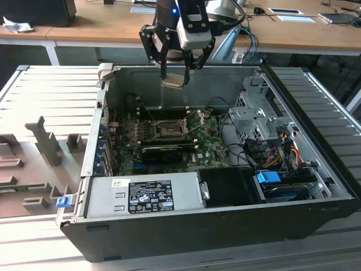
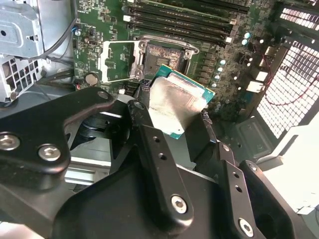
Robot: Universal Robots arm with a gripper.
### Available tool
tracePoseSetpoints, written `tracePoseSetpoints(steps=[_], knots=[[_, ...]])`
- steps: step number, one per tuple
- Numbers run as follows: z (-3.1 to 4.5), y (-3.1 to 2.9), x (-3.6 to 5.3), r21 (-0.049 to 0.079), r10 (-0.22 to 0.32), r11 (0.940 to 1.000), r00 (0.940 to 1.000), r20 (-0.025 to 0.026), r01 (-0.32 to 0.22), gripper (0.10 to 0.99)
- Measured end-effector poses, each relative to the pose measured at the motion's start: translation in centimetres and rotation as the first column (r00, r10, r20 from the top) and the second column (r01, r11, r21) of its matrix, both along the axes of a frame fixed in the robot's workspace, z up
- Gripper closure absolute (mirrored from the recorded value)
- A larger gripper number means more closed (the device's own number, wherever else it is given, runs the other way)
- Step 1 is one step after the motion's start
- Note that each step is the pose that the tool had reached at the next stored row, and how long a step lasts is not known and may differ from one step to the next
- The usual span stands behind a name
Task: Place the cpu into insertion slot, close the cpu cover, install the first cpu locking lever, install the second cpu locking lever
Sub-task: 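Place the cpu into insertion slot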
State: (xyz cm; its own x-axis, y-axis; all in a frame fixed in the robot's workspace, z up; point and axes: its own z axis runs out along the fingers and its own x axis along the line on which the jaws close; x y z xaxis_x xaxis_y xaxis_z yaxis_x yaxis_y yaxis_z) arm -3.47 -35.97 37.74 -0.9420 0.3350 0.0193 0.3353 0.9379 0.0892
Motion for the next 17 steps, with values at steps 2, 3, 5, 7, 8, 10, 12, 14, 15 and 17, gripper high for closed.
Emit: tracePoseSetpoints(steps=[2,3,5,7,8,10,12,14,15,17], knots=[[-0.01,0.0,0.0,0.0,-0.011,0.9999,0.9999,0.0,0.011,0.557],[-0.02,0.0,0.0,0.0,-0.017,0.9999,0.9999,0.0,0.017,0.557],[-0.02,0.0,0.0,0.0,-0.028,0.9996,0.9996,0.0,0.028,0.557],[-0.04,0.0,0.0,0.0,-0.048,0.9989,0.9989,0.0,0.048,0.557],[-0.04,0.0,0.0,0.0,-0.055,0.9985,0.9985,0.0,0.055,0.557],[-0.05,0.0,0.0,0.0,-0.064,0.998,0.998,0.0,0.064,0.557],[-0.06,0.0,0.0,0.0,-0.073,0.9973,0.9973,0.0,0.073,0.557],[-0.06,0.0,0.0,0.0,-0.082,0.9967,0.9967,0.0,0.082,0.557],[-0.06,0.0,0.0,0.0,-0.085,0.9963,0.9963,0.0,0.085,0.557],[-0.07,0.0,0.0,0.0,-0.095,0.9955,0.9955,0.0001,0.095,0.557]])
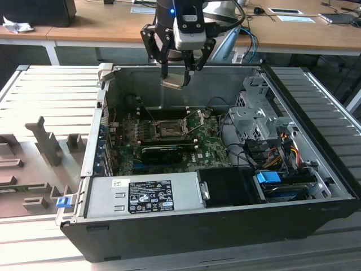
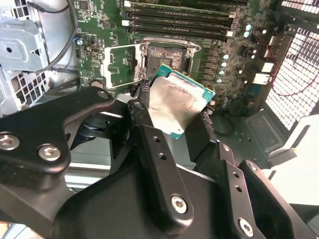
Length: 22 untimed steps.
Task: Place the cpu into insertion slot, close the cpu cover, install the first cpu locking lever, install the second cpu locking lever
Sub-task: 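Place the cpu into insertion slot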
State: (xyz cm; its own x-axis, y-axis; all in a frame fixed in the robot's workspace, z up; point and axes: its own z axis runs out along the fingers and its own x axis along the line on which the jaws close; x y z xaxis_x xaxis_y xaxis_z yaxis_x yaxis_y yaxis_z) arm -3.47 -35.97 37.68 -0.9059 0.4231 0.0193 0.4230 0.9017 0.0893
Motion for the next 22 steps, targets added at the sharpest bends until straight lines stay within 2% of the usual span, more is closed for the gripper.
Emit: tracePoseSetpoints(steps=[5,11,15,18,22], knots=[[-0.08,0.01,0.0,0.0,-0.029,0.9996,0.9996,0.0,0.029,0.557],[-0.55,0.0,0.0,-0.003,-0.031,0.9995,0.9995,0.0,0.031,0.557],[-0.6,0.0,0.0,-0.003,-0.038,0.9993,0.9993,0.0001,0.038,0.557],[-0.61,0.0,0.0,-0.003,-0.056,0.9984,0.9984,0.0,0.056,0.557],[-0.65,0.0,0.0,-0.003,-0.124,0.9923,0.9923,0.0001,0.124,0.557]])
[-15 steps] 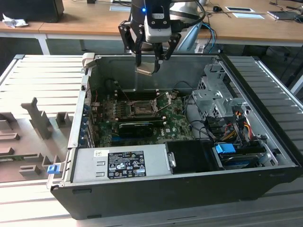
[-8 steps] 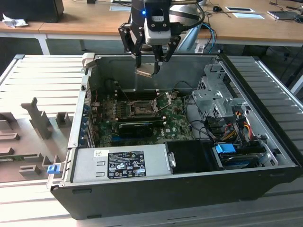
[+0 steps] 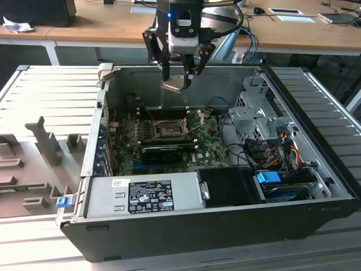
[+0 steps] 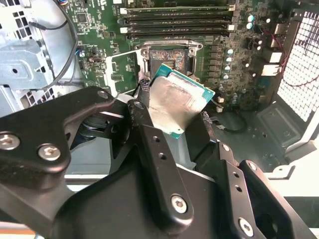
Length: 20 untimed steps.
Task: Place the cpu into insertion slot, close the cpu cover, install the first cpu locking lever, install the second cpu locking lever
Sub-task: 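Place the cpu into insertion slot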
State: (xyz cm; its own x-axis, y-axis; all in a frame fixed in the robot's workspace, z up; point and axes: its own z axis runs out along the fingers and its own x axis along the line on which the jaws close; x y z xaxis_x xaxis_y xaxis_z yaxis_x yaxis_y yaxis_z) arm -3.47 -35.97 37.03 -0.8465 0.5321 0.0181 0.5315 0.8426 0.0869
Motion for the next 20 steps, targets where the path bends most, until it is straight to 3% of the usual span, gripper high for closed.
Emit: tracePoseSetpoints(steps=[6,20], knots=[[-0.01,0.0,0.0,0.0,-0.038,0.9993,0.9993,0.0,0.038,0.557],[-0.04,0.0,0.0,0.0,-0.149,0.9888,0.9888,0.0,0.149,0.557]])
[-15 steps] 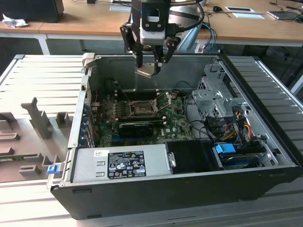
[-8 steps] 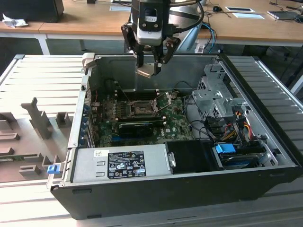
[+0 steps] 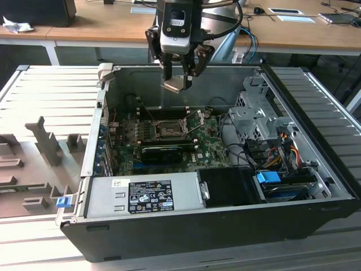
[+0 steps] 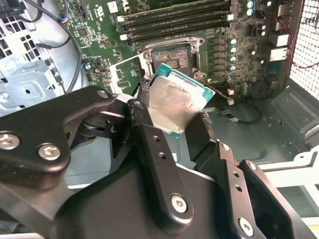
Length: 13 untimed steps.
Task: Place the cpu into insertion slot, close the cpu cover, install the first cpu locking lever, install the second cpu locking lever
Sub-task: 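Place the cpu into insertion slot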
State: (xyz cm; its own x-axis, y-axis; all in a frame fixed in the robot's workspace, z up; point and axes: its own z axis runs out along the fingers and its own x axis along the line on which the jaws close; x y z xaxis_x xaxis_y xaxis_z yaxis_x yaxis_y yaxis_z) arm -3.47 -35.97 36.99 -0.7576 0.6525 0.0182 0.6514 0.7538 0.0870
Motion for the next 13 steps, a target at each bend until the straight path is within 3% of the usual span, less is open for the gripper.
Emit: tracePoseSetpoints(steps=[13], knots=[[-0.04,0.0,0.0,0.0,-0.1,0.995,0.995,0.0,0.1,0.557]])
